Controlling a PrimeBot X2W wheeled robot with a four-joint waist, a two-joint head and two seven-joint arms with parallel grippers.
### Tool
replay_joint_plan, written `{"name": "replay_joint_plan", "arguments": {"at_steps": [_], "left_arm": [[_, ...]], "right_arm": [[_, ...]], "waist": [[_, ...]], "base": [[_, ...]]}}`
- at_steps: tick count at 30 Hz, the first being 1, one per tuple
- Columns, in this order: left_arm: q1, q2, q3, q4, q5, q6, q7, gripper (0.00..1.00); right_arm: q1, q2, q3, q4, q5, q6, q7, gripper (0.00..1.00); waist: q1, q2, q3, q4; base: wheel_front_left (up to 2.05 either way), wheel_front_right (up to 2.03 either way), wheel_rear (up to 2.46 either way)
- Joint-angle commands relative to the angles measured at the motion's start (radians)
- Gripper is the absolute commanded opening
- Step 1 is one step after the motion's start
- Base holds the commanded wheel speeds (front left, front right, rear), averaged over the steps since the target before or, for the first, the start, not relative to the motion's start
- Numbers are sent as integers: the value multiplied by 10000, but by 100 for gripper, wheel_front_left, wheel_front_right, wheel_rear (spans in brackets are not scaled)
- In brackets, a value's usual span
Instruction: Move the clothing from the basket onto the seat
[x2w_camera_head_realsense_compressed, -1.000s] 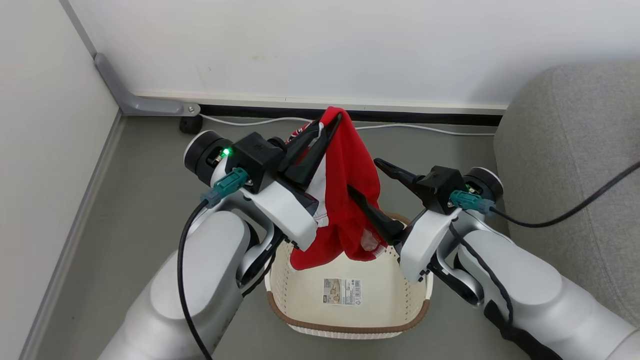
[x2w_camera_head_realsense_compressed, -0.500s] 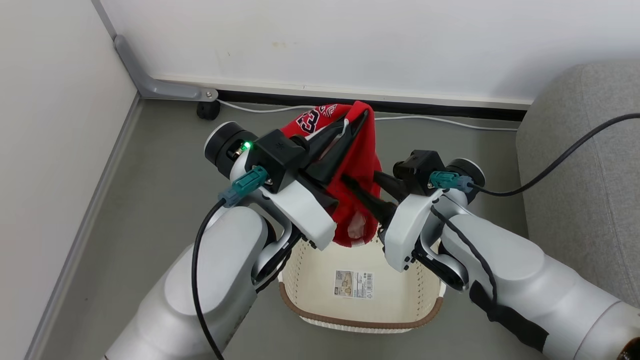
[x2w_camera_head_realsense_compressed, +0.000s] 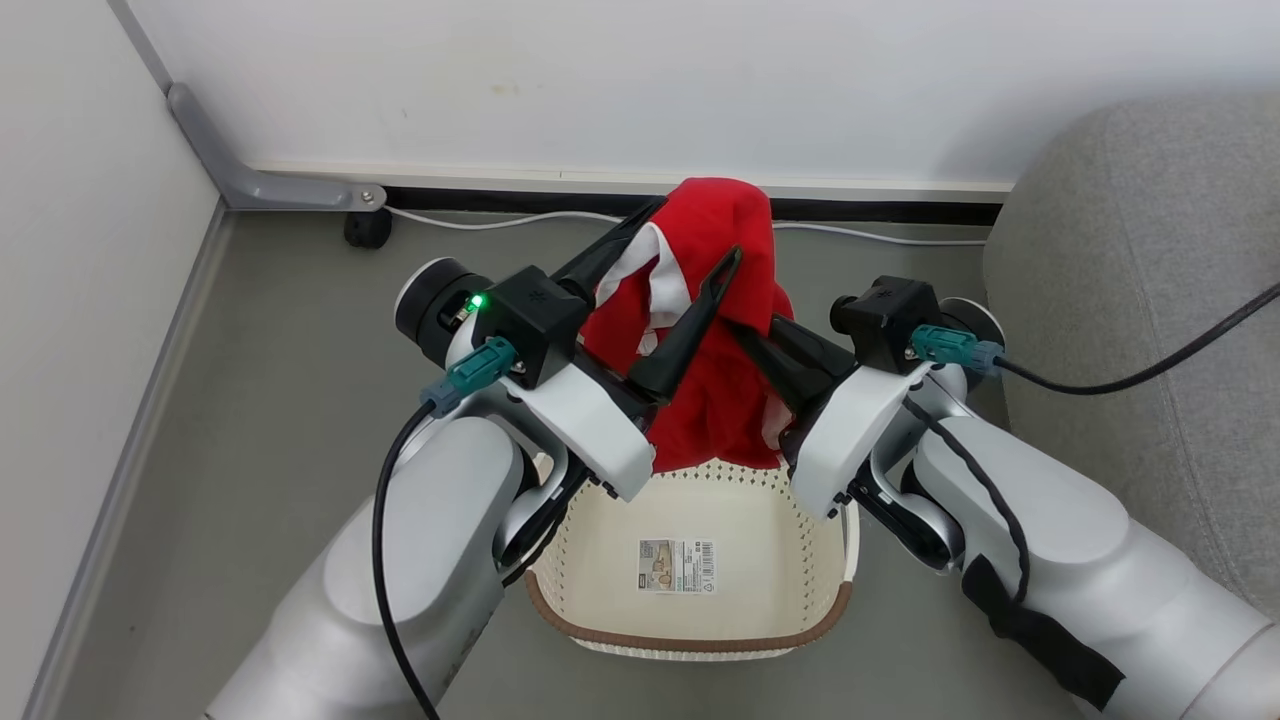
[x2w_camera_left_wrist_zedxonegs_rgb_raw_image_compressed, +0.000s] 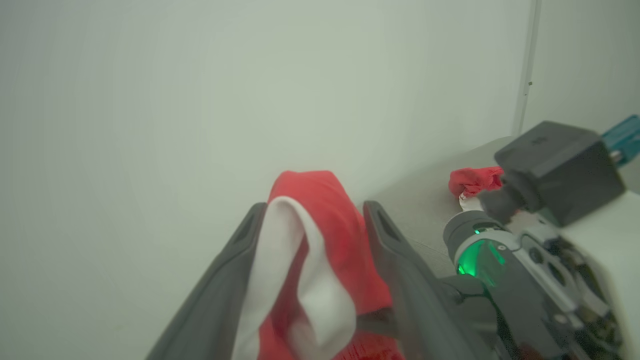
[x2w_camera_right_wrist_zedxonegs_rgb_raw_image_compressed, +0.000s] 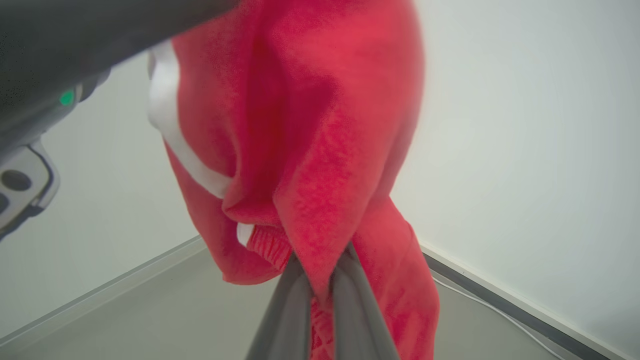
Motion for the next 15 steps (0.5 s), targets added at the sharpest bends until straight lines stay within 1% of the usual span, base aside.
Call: {"name": "replay_joint_plan", "arguments": {"at_steps": [1, 8, 15], "left_arm": [[-250, 213, 370, -130, -83, 55, -131, 100], [-192, 275, 383, 287, -114, 40, -333, 100], [-32, 400, 392, 612, -144, 2, -478, 100]], "right_arm": [[260, 9, -281, -299, -133, 29, -61, 0], [901, -160, -1673, -729, -696, 29, -61, 0], [1586, -277, -2933, -1065, -1283, 29, -61, 0]], "waist": [[0, 0, 7, -107], [0, 0, -4, -500], [0, 0, -22, -1219]], "base": [[0, 0, 0], [0, 0, 0], [0, 0, 0]]}}
